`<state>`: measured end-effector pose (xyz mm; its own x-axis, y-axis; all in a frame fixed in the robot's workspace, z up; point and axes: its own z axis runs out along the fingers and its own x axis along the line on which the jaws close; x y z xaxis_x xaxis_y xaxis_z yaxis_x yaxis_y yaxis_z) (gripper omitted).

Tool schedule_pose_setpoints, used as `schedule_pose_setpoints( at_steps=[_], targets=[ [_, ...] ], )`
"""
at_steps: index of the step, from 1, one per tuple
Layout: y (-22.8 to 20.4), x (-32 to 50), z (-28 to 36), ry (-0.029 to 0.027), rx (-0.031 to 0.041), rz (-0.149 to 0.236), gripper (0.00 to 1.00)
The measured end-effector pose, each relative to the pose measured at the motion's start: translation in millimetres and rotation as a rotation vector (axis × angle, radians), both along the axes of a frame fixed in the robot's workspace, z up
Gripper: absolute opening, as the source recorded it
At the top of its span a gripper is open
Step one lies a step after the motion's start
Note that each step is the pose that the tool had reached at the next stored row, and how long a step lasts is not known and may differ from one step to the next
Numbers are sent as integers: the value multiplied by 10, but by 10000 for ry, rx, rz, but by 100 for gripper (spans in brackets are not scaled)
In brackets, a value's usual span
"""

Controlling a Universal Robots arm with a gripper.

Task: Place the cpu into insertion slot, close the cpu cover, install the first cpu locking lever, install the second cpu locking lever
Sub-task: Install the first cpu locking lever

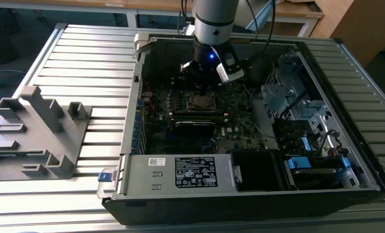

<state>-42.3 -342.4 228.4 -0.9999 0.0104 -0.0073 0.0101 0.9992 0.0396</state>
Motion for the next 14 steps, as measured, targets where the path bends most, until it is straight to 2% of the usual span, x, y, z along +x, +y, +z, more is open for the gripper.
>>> schedule_pose_setpoints(
  at_steps=[14],
  targets=[
    [0,0,20,3,-2,0,11]
  ],
)
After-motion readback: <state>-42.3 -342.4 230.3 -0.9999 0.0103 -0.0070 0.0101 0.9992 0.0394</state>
